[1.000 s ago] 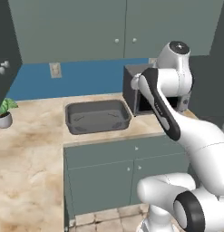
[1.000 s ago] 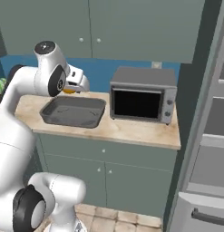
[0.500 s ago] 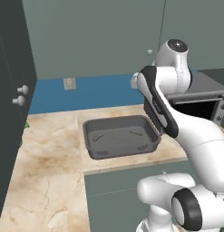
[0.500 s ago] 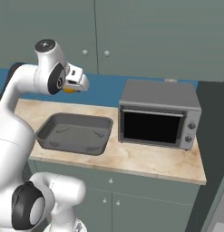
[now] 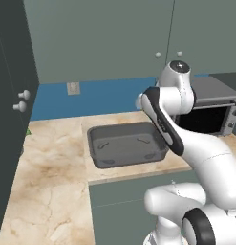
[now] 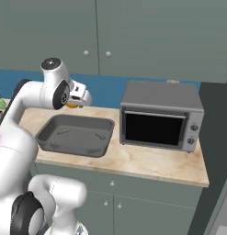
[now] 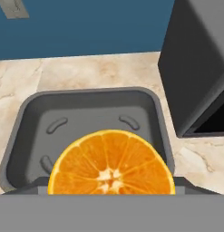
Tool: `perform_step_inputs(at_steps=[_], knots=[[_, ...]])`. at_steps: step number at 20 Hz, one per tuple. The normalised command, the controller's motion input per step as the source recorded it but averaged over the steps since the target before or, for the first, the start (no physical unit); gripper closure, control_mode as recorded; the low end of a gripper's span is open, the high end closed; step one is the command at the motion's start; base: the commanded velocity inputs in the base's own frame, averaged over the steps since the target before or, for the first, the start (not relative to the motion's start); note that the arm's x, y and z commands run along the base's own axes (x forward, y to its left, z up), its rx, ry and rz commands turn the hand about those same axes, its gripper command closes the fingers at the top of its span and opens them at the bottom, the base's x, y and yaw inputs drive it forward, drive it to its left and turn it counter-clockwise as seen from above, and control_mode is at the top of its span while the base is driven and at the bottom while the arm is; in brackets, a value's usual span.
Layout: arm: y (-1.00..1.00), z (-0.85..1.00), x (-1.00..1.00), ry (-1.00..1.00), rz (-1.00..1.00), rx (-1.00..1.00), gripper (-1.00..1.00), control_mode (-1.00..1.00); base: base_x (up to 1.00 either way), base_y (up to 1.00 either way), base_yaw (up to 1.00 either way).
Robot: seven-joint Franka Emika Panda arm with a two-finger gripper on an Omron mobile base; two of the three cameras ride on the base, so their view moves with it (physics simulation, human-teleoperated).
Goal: Pick the orange and mango from the fridge and place them inside the tupperware on the counter.
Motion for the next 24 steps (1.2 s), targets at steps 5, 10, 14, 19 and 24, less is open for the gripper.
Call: perform_step_inputs(at_steps=[5,10,14,19,24], knots=[[0.14,-0.87,0.24,0.01,0.01,0.00,1.00,-1.00,0.00,0.00,0.00],[0.32,-0.85,0.43,0.07,0.03,0.00,1.00,-1.00,0.00,0.00,0.00],[0.45,-0.73,0.62,0.09,0.04,0.00,1.00,-1.00,0.00,0.00,0.00],[0.45,-0.54,0.63,0.07,0.04,0.00,1.00,-1.00,0.00,0.00,0.00],[0.34,-0.41,0.47,0.02,0.04,0.00,1.00,-1.00,0.00,0.00,0.00]])
